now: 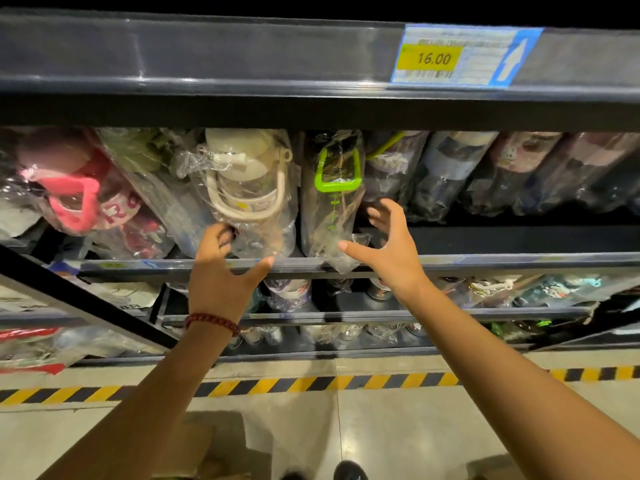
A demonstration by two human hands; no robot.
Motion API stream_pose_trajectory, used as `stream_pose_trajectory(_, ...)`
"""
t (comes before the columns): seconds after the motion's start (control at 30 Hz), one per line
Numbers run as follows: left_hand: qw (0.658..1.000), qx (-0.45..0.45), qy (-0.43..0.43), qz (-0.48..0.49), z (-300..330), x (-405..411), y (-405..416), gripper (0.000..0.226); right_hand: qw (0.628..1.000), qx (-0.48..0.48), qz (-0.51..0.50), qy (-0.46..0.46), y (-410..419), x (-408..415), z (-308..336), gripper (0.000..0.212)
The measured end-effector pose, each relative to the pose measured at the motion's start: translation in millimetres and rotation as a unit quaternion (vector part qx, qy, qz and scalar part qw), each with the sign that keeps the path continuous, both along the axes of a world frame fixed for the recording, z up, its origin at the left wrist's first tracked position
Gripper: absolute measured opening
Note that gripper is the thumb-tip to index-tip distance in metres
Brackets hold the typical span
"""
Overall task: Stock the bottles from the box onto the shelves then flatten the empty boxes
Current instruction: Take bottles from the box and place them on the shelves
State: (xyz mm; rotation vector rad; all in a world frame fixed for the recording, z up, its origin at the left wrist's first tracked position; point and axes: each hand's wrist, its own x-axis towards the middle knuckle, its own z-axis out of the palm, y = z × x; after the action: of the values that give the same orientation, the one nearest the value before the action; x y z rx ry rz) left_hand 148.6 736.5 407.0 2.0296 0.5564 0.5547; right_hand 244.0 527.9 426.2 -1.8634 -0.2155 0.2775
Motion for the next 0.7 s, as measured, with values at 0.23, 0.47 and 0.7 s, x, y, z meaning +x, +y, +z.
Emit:
stream_pose_trajectory(0.23, 0.988, -0.083, 0.113, -0.06, -9, -24, -74, 0.079, 0.994, 0.028, -0.092, 0.058, -98, -57, -2, 0.062)
stream_pose_trajectory(0.47, 0.902, -0.2, 0.235, -0.303, -5, 1, -228, 0.067, 0.954, 0.028, -0.271, 0.128, -244, -141, -27, 0.052)
stream_pose_trajectory(0.7, 0.785, -0.153, 0.352, -0.486, -25, -15, -425, 0.087, 0.879, 0.055, -0.417, 0.225, -412, -255, -78, 0.044)
